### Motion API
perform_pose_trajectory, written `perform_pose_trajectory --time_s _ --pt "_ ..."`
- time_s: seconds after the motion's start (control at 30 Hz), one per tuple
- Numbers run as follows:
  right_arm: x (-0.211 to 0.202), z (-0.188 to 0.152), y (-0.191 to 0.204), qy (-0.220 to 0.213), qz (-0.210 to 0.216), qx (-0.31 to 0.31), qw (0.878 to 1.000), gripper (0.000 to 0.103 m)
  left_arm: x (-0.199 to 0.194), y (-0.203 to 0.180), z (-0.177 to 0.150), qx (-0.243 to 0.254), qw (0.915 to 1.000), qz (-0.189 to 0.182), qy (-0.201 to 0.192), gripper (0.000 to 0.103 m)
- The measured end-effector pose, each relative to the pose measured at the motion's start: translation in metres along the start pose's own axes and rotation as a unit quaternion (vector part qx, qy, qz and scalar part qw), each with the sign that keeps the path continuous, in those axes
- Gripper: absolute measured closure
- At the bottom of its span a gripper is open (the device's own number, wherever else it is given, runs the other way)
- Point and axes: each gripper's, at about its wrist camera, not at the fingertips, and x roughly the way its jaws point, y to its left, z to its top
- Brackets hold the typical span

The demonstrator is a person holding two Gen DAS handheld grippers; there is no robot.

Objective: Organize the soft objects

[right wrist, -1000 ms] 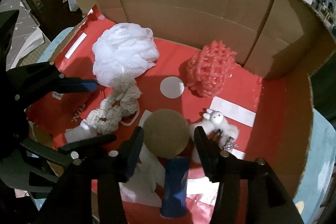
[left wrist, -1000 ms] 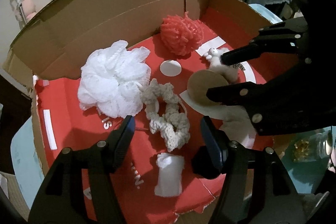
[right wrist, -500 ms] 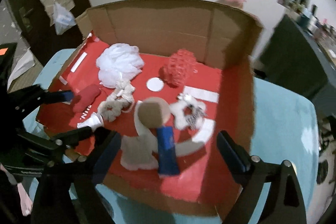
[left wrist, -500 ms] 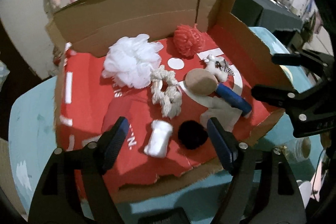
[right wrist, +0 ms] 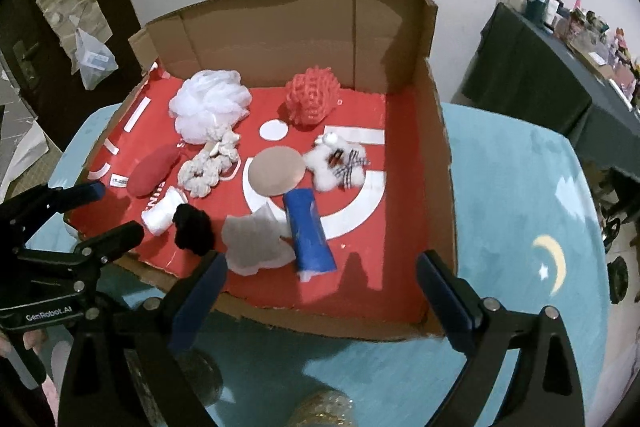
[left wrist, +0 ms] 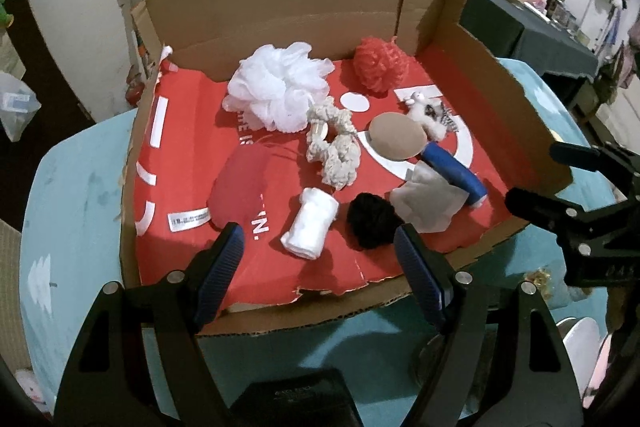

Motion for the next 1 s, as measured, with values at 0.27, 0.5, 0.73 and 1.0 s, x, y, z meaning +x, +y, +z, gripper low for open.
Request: perform_pose_trajectory --time_s 0.27,0.5,0.73,1.0 --pt "0.003 -0.009 0.004 -0.005 -0.014 0.003 1.000 0.006 0.008 0.004 -0.004 -0.023 0.9997 0.007 0.002 0.026" --pt "0.009 -0.012 0.003 -0.003 -0.016 0.008 1.000 0.006 0.014 0.004 -0.007 -0.030 0.9995 0.005 0.005 0.026" --pt "0.013 -0.015 0.000 -0.003 -0.017 0.017 1.000 0.006 0.018 0.006 -0.009 -0.037 0.9993 0.006 0.004 0.026" --pt "0.017 -0.014 0.001 0.004 -0.032 0.014 0.999 0.006 0.016 0.008 -0.010 -0.043 0.9990 0.004 -0.006 0.026"
